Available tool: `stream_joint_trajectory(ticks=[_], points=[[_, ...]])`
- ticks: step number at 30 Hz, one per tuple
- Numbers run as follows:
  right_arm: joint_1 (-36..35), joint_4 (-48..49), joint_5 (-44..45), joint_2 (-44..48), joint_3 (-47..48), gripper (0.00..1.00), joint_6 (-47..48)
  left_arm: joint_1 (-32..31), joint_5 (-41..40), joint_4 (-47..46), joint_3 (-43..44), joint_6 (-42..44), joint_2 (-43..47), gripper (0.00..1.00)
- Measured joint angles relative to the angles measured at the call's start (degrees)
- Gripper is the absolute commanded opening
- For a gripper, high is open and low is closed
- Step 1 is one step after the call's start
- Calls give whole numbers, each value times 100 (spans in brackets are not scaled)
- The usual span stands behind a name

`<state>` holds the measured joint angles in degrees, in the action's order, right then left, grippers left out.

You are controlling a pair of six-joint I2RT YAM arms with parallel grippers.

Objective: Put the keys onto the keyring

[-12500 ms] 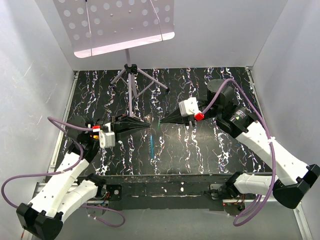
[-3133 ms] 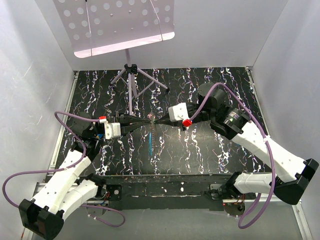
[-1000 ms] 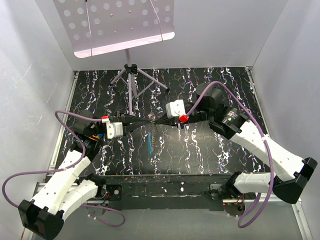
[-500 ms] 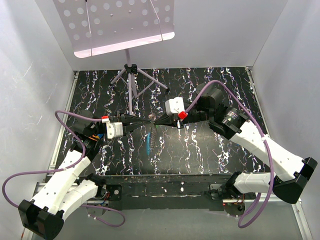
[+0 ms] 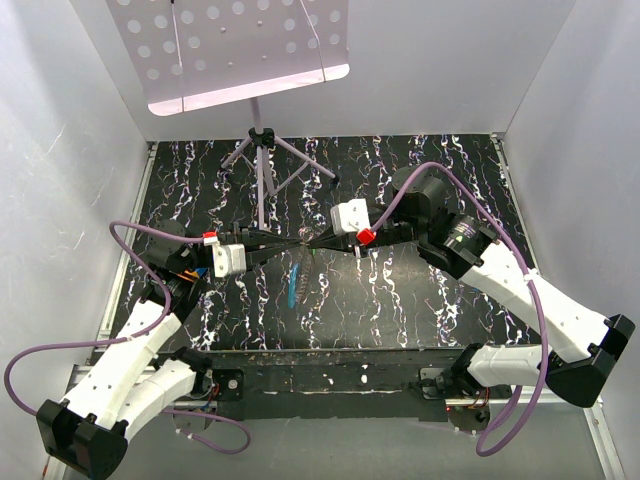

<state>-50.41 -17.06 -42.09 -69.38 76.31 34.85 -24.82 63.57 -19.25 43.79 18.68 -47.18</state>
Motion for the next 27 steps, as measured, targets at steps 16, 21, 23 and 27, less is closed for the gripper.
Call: stream_joint_trajectory(ticks=[16,21,23,27], points=[[-35,0,66,0,13,1,-164,2,0,0,0,-4,2,0],[-37,0,87,0,20,1,-203,2,-4,0,0,-4,2,0],[-39,0,92,0,20,1,-212,2,-7,0,0,-4,4,0],[-42,0,103,0,20,1,-192,2,-15,0,0,-2,2,0]])
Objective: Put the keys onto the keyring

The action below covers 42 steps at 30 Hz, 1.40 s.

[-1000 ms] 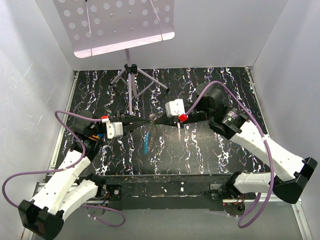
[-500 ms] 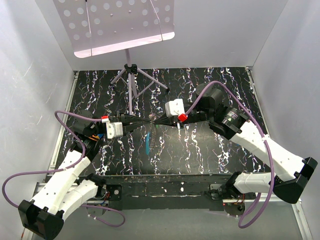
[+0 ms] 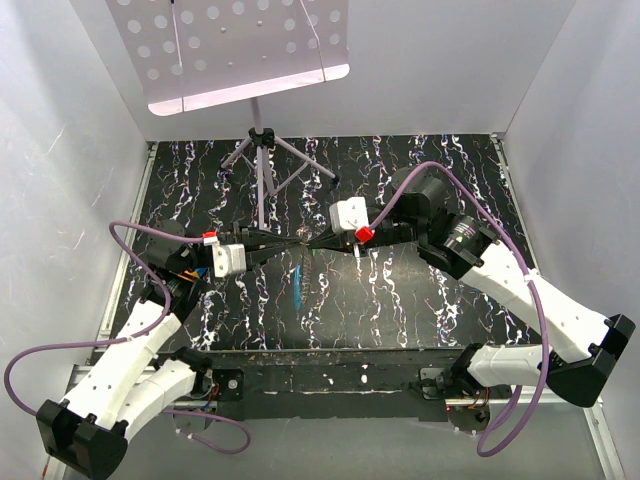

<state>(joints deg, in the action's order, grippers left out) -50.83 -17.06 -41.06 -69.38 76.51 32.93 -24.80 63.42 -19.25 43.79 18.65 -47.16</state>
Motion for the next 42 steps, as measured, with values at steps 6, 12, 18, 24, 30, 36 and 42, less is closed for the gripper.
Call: stream_joint_trajectory(ticks=[6,12,18,24,30,36,42], points=[[-11,-15,0,0,2,1,162,0,-2,2,0,0,0,0],[-20,-46,24,0,22,1,151,0,-2,7,4,0,0,0],[-22,-46,48,-2,24,1,0,0,-2,42,9,2,-2,0],[-22,-46,61,-9,31,1,-103,0,-2,66,13,4,-4,0],[-22,-44,61,-9,33,1,-168,0,-2,83,20,4,-4,0],[-22,-44,61,-9,33,1,-142,0,-2,81,20,2,-4,0],[-26,-94,57,-9,33,1,98,0,-7,98,20,0,-4,0]])
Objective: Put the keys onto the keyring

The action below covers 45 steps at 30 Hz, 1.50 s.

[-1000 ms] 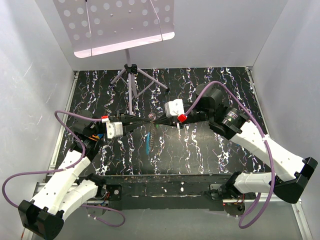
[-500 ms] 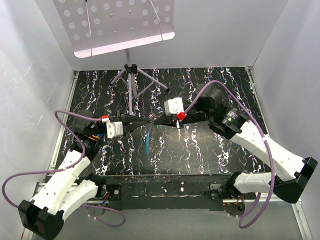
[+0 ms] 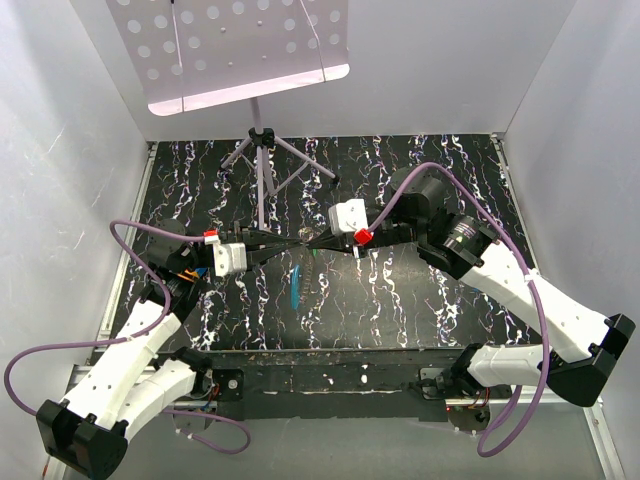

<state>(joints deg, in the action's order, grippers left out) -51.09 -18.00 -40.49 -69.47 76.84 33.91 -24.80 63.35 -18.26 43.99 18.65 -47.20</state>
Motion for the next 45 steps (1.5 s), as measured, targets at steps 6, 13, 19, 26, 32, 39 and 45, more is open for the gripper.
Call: stream_joint_trajectory(ticks=[6,13,19,26,32,39,45], points=[[-4,-35,0,0,0,1,219,0,-28,39,0,0,0,0],[-22,-127,35,0,33,1,358,0,-85,168,46,2,-39,0],[-68,-160,79,0,68,1,483,0,-168,343,81,-2,-66,0],[-85,-162,138,0,74,1,588,0,-245,391,81,-136,-72,0],[-101,-162,155,0,74,1,662,0,-289,345,81,-291,-68,0],[-107,-208,175,0,142,1,673,0,-308,221,81,-466,-63,0],[-111,-256,205,-4,201,1,675,0,-348,114,79,-614,-57,0]])
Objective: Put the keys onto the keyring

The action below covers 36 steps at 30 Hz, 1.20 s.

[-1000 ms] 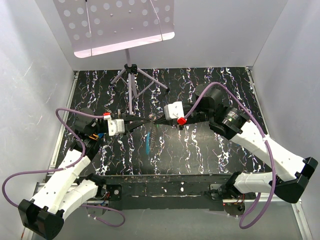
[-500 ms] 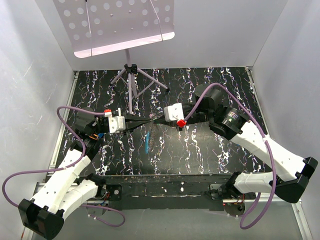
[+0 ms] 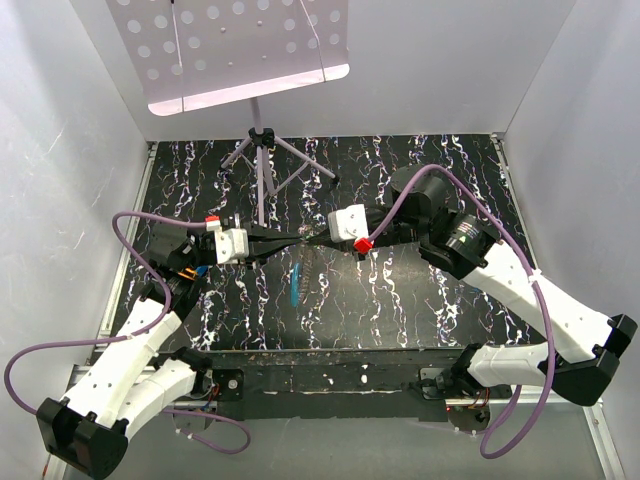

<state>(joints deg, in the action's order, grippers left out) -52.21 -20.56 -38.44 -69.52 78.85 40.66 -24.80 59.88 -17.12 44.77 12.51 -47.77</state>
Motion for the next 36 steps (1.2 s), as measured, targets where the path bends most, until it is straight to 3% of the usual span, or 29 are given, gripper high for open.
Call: stream_joint_trajectory(ticks=[25,36], points=[[-55,-208,376,-72,50,1,577,-4,-420,-168,-7,-721,7,0],[-122,31,776,-72,-61,1,684,-9,-1285,-1279,-546,-2096,74,0]])
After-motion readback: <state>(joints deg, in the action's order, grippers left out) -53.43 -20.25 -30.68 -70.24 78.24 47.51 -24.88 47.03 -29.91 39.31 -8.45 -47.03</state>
